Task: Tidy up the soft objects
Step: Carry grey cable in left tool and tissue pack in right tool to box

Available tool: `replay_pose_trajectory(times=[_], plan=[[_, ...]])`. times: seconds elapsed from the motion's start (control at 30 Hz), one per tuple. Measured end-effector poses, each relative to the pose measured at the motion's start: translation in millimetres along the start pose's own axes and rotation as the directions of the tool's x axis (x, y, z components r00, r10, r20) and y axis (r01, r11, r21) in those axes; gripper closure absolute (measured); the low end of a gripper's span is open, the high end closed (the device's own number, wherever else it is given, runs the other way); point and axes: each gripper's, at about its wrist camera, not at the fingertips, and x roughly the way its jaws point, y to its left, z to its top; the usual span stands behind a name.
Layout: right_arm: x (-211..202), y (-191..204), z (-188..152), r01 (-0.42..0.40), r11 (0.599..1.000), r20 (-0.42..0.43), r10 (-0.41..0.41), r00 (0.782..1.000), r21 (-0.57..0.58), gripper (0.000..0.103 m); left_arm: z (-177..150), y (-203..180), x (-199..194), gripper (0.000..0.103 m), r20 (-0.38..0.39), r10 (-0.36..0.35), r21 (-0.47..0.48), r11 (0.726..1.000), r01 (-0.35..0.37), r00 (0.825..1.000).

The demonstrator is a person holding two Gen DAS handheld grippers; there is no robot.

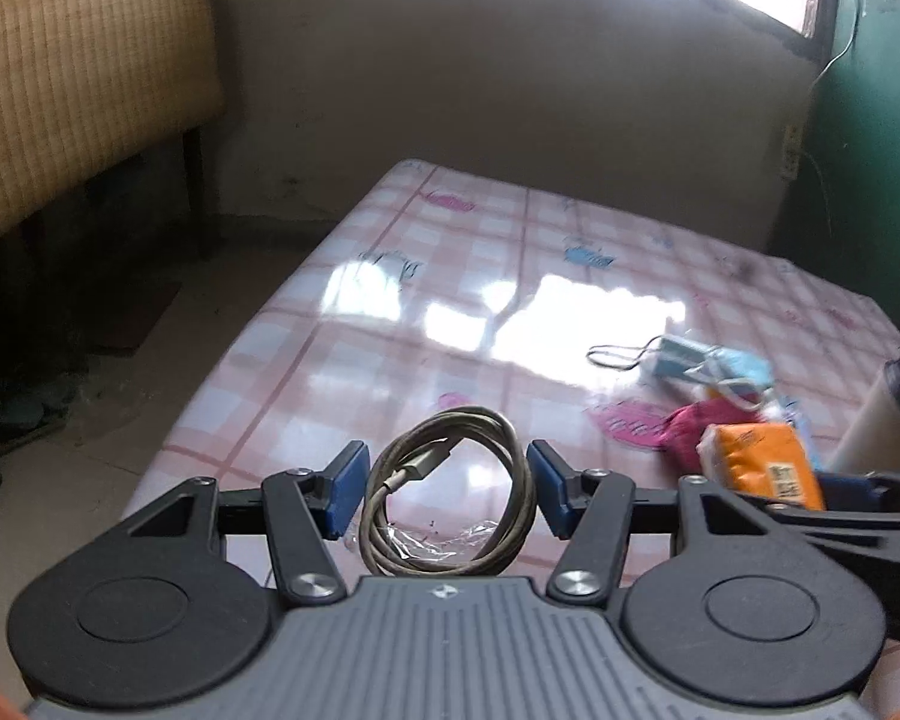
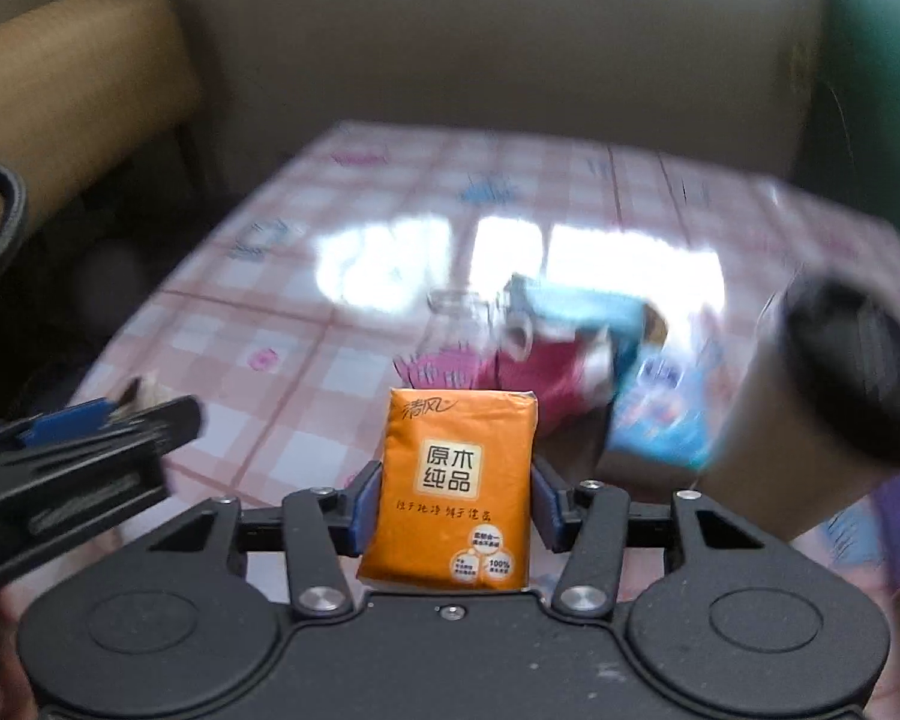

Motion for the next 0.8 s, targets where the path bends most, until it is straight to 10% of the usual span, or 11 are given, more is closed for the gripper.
replay_pose_trajectory(times=[0.8], plan=[[-81,-65,15,-0.021,0.999,0.107,0.024,0.994,-0.026,0.042,25,-67,-35,0.044,0.03,-0.033,0.04,0.999,0.032,0.999]])
